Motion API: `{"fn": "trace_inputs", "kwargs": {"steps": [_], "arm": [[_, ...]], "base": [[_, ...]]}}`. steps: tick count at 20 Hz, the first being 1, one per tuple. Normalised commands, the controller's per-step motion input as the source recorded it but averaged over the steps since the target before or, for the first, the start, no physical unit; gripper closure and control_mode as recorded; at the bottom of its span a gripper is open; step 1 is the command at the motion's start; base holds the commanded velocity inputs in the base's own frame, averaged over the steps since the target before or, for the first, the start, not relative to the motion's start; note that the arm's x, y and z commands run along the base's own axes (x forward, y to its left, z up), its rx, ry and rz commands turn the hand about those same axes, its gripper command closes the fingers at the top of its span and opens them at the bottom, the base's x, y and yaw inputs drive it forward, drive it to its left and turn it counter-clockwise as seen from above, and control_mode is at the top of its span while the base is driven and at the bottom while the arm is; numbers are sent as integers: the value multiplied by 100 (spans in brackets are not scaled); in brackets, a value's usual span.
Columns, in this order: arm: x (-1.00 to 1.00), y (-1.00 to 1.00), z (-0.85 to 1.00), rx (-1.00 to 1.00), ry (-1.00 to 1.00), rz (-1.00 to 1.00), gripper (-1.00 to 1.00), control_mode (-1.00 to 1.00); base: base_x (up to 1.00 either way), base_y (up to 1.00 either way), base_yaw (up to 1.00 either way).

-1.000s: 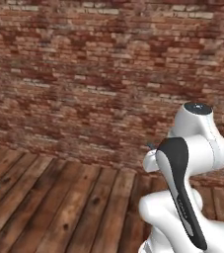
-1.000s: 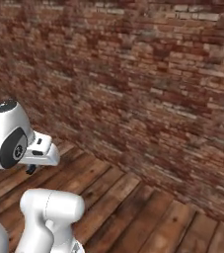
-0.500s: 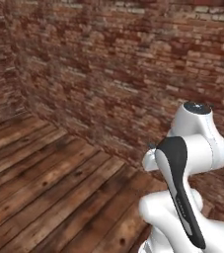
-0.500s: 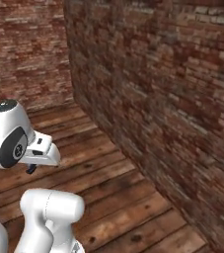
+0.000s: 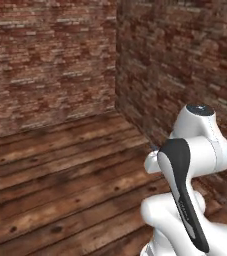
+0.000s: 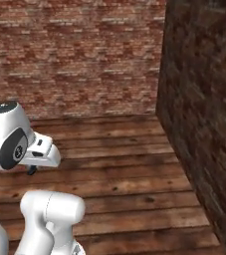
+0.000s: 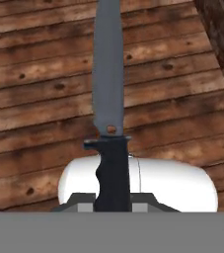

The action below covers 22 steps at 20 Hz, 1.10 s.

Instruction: Retrieve the butter from the fridge and place it on a plate on the dining table. Then retrieve the butter knife by the fridge and place it near the plate.

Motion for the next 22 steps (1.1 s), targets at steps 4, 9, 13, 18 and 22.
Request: {"fn": "trace_inputs", "kwargs": {"steps": [4, 9, 13, 18, 22], "arm": [[0, 0, 0, 0, 0, 0, 100, 100], [0, 0, 0, 0, 0, 0, 100, 100], [0, 0, 0, 0, 0, 0, 100, 100], [0, 0, 0, 0, 0, 0, 100, 100], [0, 0, 0, 0, 0, 0, 100, 100]], "base": [[100, 19, 67], [100, 15, 66], [100, 12, 66], [100, 6, 67], [96, 1, 63]]}}
